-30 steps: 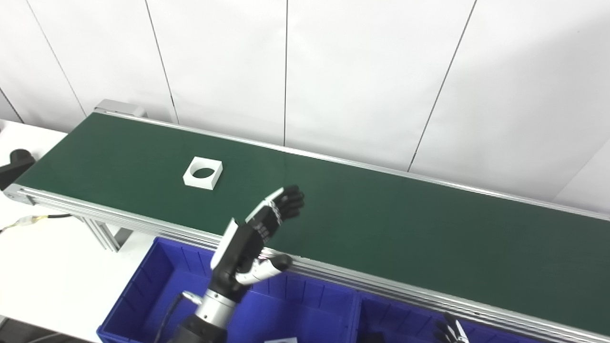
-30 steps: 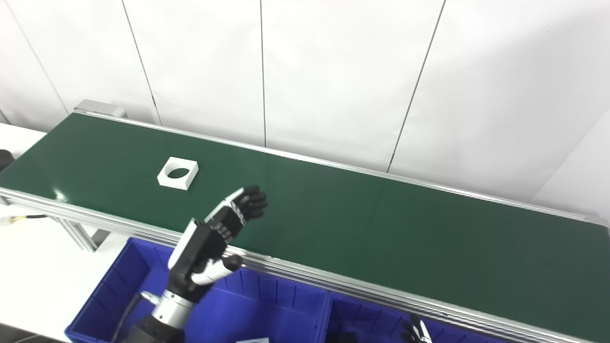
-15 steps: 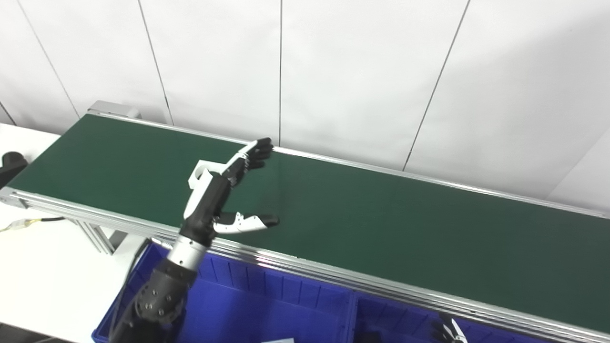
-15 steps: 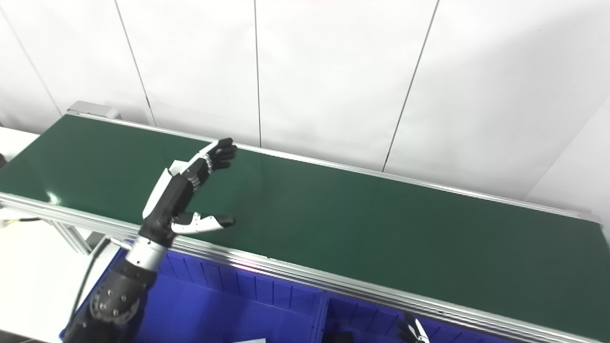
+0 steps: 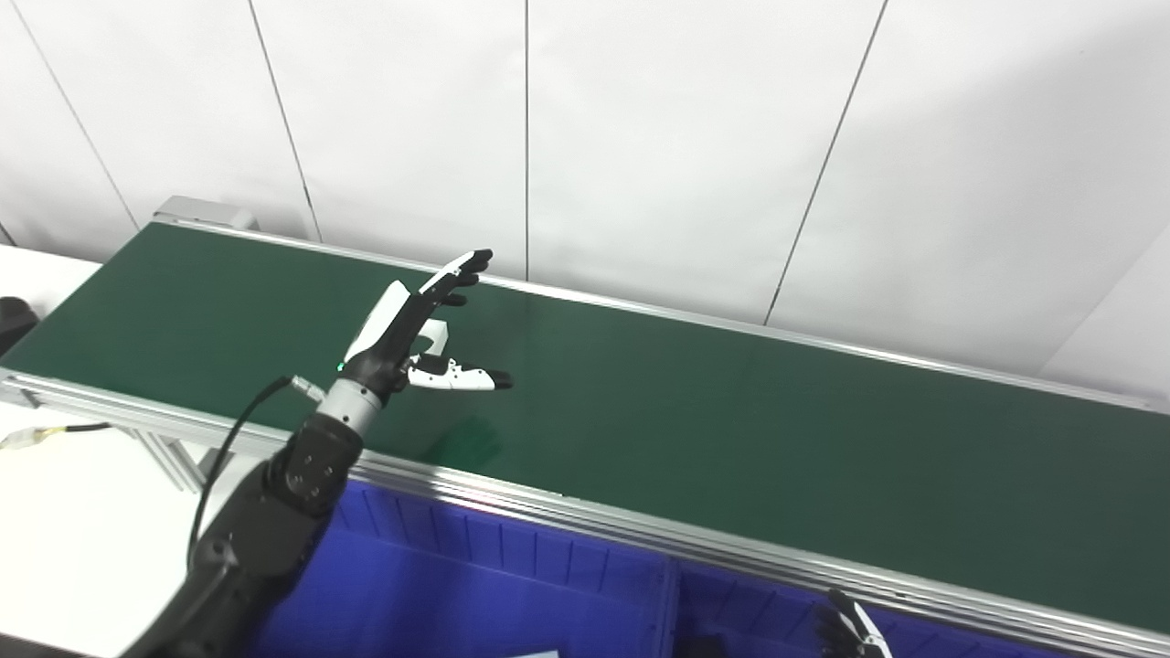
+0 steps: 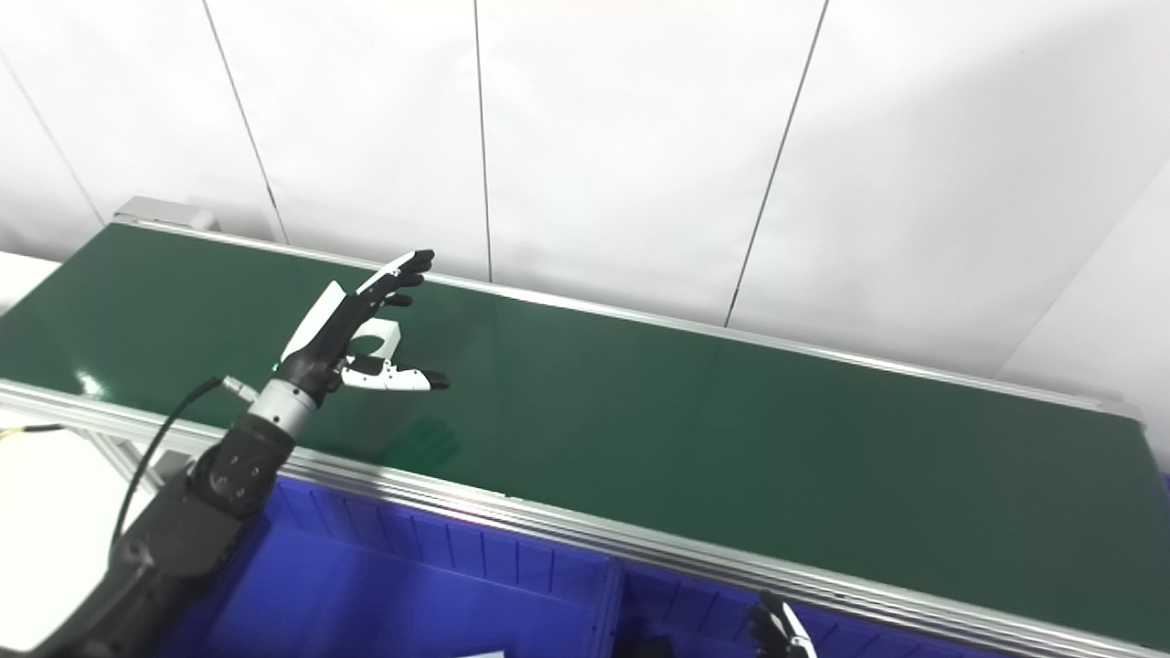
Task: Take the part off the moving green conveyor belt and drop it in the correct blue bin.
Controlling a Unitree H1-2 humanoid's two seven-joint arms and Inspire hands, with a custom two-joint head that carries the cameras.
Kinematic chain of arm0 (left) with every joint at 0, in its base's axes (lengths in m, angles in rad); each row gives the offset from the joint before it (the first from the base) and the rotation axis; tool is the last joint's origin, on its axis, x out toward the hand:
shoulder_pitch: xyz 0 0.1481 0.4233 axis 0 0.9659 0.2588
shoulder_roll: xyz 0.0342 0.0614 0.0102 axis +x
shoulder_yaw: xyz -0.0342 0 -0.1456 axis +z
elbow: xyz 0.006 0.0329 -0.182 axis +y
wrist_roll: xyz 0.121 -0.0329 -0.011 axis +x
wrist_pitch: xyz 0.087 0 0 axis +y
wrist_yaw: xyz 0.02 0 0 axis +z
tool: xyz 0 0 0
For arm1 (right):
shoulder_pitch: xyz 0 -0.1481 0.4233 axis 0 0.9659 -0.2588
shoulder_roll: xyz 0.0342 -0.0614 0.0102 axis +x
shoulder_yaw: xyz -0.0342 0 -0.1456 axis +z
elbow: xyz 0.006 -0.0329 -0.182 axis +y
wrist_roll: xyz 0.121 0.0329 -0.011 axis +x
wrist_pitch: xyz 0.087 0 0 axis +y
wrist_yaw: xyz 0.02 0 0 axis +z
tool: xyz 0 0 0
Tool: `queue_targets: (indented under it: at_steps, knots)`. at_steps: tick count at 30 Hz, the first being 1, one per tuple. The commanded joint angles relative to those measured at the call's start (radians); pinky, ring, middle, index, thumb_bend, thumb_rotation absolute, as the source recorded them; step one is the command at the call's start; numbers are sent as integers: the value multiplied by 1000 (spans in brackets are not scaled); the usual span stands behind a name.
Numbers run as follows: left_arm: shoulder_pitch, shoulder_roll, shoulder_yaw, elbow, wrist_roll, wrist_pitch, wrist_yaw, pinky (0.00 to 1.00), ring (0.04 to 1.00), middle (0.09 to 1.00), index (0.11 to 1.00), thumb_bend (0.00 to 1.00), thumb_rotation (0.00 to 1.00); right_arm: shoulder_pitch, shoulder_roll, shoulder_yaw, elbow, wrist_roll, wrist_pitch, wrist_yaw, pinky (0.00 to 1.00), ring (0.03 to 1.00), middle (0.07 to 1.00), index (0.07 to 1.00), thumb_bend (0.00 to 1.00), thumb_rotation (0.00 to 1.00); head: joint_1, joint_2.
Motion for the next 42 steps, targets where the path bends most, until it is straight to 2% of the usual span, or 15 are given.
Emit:
queue_targets:
  at_steps: [1, 6, 9, 12, 15, 18, 22, 27, 38, 40, 41, 42]
  knots:
    - [-72, 47, -14, 13, 49, -12, 11, 823, 901, 943, 935, 772, 243, 3, -5, -9, -31, -2, -51, 5, 737, 780, 807, 871, 739, 351, 0, 4]
    - [-124, 67, -49, 47, 112, 81, -23, 775, 877, 947, 948, 807, 226, 6, -5, -11, -39, -2, -51, -1, 732, 783, 805, 869, 741, 366, 3, 10]
    - [-145, 71, -73, 41, 160, 161, -39, 763, 870, 956, 956, 815, 211, 10, -3, -19, -43, 10, -51, 16, 739, 785, 807, 871, 743, 375, 8, 16]
    - [-183, 78, -116, 65, 229, 212, -36, 787, 899, 962, 963, 833, 213, 13, -3, -23, -46, 18, -51, 27, 748, 792, 815, 880, 734, 386, 14, 20]
    - [-213, 77, -141, 102, 253, 230, -36, 882, 952, 952, 955, 849, 159, 15, 0, -30, -46, 18, -51, 28, 742, 790, 810, 878, 735, 385, 22, 23]
    - [-244, 79, -170, 130, 278, 274, -70, 900, 968, 962, 959, 839, 152, 18, 1, -37, -46, 22, -51, 32, 739, 792, 812, 879, 724, 376, 29, 26]
    - [-276, 78, -210, 176, 312, 303, -74, 902, 968, 955, 950, 832, 85, 24, 3, -48, -49, 28, -51, 41, 737, 792, 812, 879, 729, 384, 34, 27]
    - [-305, 76, -259, 232, 344, 308, -79, 955, 969, 962, 954, 822, 7, 25, -4, -51, -50, 25, -51, 38, 750, 791, 814, 879, 733, 423, 39, 27]
    - [-358, 66, -348, 350, 377, 307, -98, 995, 976, 962, 941, 810, 0, 37, -4, -68, -64, 24, -51, 48, 759, 797, 812, 878, 740, 421, 50, 35]
    - [-363, 61, -352, 367, 368, 319, -107, 982, 975, 962, 943, 816, 0, 39, -2, -71, -66, 28, -51, 50, 757, 799, 812, 877, 741, 421, 51, 37]
    - [-361, 56, -348, 375, 358, 317, -100, 913, 954, 954, 940, 807, 0, 39, -1, -72, -67, 30, -51, 49, 757, 801, 813, 877, 747, 422, 51, 38]
    - [-360, 53, -344, 381, 350, 314, -94, 710, 821, 903, 921, 782, 0, 40, -1, -72, -68, 32, -51, 49, 750, 797, 813, 874, 750, 423, 51, 38]
